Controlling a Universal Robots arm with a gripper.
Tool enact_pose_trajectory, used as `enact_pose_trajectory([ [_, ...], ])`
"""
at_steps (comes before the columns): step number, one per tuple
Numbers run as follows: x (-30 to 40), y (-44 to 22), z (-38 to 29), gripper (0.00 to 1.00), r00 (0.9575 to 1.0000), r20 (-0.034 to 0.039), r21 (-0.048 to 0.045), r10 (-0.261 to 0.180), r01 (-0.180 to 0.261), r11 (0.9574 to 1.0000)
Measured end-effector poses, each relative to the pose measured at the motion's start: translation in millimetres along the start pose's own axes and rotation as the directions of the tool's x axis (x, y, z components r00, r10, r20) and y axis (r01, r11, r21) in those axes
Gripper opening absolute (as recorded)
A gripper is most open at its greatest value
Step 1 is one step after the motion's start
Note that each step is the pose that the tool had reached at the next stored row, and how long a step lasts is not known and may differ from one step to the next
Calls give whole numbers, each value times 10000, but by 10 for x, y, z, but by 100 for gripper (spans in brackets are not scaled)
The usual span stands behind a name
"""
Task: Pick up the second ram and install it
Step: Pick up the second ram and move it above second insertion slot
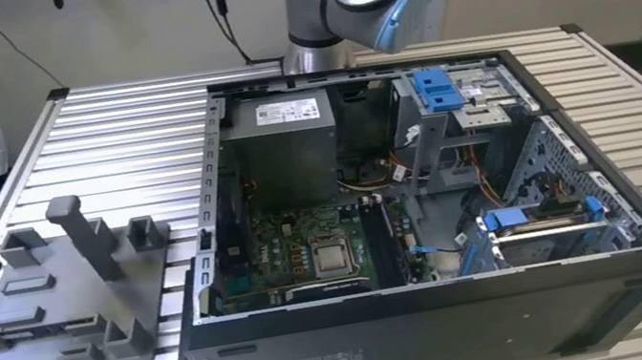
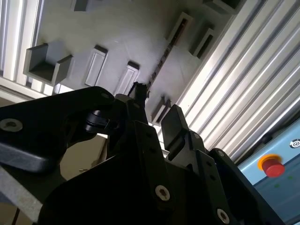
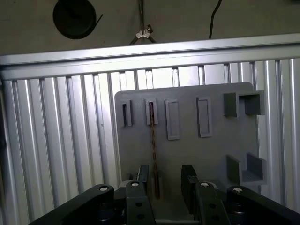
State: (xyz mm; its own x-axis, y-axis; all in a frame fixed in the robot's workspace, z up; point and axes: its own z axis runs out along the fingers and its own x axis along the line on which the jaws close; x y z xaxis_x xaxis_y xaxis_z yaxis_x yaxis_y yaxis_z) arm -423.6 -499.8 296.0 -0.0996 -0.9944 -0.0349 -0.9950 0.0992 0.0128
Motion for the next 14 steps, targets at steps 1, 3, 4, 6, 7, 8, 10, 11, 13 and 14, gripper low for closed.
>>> enact_pose_trajectory([
  [1,0,0,0,42,10000,-1,0,0,0,10000],
  [3,0,0,2,42,10000,1,-3,0,0,10000],
  [4,0,0,2,42,10000,1,-4,0,0,10000],
  [6,0,0,2,42,10000,1,-8,1,-1,10000],
  [7,0,0,2,42,10000,1,-7,1,-1,10000],
  [8,0,0,3,42,10000,1,-7,1,-1,10000],
  [10,0,0,2,42,10000,1,-7,0,0,10000],
  [11,0,0,2,42,10000,0,-7,0,0,10000],
  [13,0,0,2,42,10000,0,-7,0,0,10000],
  [14,0,0,2,42,10000,1,-7,0,0,10000],
])
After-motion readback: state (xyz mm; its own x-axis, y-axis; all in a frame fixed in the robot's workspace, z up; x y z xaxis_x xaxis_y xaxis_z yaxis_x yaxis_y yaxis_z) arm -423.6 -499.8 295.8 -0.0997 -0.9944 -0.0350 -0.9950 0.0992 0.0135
